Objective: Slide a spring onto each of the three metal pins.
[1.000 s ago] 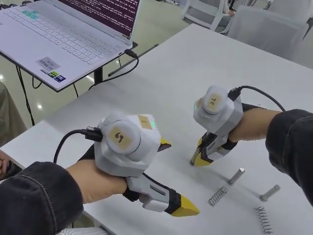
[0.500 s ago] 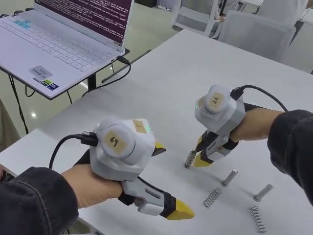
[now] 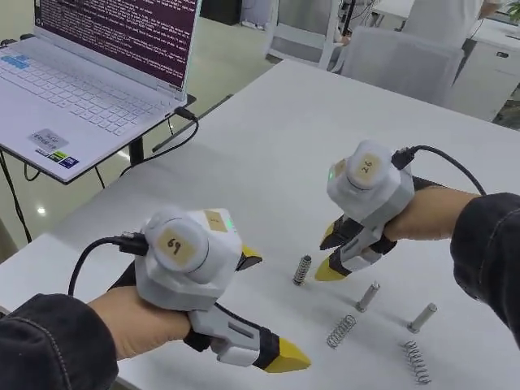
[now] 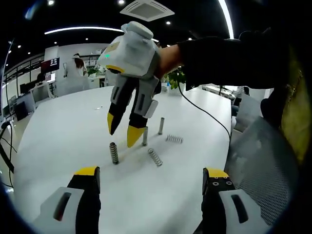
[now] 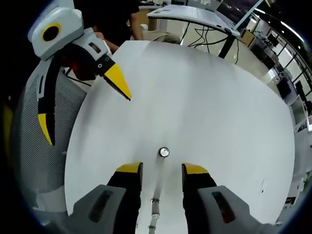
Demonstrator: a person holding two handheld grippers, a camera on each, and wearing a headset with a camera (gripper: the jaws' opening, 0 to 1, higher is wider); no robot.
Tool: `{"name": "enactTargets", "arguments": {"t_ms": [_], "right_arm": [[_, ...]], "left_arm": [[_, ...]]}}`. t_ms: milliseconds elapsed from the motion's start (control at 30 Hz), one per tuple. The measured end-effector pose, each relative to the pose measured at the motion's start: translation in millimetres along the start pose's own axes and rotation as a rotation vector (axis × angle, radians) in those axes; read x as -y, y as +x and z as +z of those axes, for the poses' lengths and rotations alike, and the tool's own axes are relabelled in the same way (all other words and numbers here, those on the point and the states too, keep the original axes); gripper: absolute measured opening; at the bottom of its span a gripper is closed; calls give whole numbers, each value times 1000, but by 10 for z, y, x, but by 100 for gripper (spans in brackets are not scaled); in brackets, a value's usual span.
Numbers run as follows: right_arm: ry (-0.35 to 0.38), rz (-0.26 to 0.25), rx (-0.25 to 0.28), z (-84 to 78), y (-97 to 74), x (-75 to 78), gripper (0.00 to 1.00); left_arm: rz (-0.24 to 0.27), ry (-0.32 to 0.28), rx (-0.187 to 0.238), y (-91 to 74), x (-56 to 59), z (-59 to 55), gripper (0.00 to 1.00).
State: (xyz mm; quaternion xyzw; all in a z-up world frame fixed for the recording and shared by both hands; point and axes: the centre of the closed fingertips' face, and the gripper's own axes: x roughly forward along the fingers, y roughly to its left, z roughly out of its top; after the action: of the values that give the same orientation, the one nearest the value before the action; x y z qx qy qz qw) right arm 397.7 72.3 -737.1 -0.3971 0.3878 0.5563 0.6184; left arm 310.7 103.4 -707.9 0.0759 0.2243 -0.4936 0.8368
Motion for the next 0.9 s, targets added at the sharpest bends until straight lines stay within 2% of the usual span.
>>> {"name": "enactTargets", "arguments": {"t_ms": [233, 600, 900], "right_arm": [[28, -26, 49, 6, -90, -26, 34], [92, -107, 176, 1, -370, -57, 41], [151, -171, 262, -102, -575, -109, 49]], "left_arm": [[-4, 2, -6, -1, 6, -3, 84], [-13, 15, -25, 15, 47, 19, 83], [-20, 20, -36, 28, 78, 19, 83]]}}
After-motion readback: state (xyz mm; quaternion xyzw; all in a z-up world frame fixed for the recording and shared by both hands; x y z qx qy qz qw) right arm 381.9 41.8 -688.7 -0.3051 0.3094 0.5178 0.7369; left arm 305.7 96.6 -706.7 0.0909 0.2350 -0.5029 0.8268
